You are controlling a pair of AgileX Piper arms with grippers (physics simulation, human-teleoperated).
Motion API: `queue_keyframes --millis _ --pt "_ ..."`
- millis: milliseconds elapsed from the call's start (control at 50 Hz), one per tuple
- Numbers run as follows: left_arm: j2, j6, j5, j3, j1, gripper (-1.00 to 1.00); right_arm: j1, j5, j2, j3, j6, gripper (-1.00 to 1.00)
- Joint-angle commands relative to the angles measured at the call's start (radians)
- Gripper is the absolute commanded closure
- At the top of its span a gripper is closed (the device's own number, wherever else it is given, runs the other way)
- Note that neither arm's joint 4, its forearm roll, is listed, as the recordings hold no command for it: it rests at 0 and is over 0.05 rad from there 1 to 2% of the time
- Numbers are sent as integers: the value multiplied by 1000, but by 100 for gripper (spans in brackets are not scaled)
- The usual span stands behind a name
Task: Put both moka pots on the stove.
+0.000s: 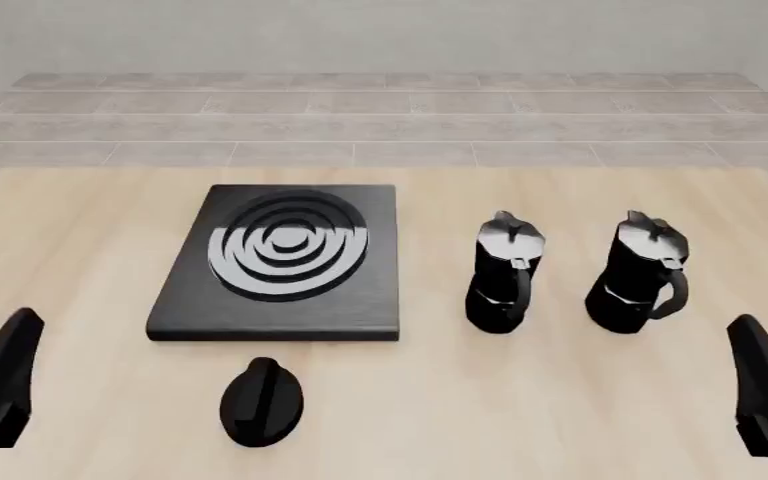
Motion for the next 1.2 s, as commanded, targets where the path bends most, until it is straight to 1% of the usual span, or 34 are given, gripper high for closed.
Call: queue_keyframes --millis 20,220,460,560,620,680,700,740,760,780,840,880,900,920,1000,1100,1120,1140,1160,1200 --pt "-50 19 -55 52 20 -100 5 0 4 -3 -5 -100" --pt "-47 19 -59 52 22 -100 4 -1 1 -2 -6 -100" --pt "-46 22 -61 51 22 -100 29 8 -1 -15 -12 -100" --pt "-48 24 -61 53 23 -100 53 29 1 -45 -19 -100" --pt "-49 25 -61 53 23 -100 61 46 1 -62 -40 -100" --pt "-50 25 -61 53 23 -100 71 73 1 -84 -47 -100" --pt "-50 25 -61 52 23 -100 74 91 2 -95 -60 -100" --pt "-50 25 -61 52 24 -100 87 115 3 -115 -56 -100" --pt "-51 25 -62 53 25 -100 90 144 8 -139 -53 -100" --pt "-51 25 -62 53 25 -100 100 161 14 -154 -42 -100" --pt "-52 27 -62 54 25 -100 109 178 15 -172 -57 -100" --pt "-52 26 -61 52 25 -100 111 199 38 -203 -55 -100" --pt "-52 25 -61 52 26 -100 134 207 46 -215 -43 -100" --pt "-52 25 -61 52 26 -100 124 222 56 -233 -44 -100" --pt "-51 28 -60 51 27 -100 147 247 88 -267 -48 -100" --pt "-52 28 -60 53 27 -100 217 307 137 -345 -36 -100" --pt "-52 31 -61 52 28 -100 213 314 169 -362 -55 -100" --pt "-52 31 -61 52 28 -100 213 313 170 -362 -55 -100" --pt "-51 31 -61 52 29 -100 232 319 208 -374 -52 -100" --pt "-51 32 -61 53 30 -100 235 328 247 -393 -58 -100"
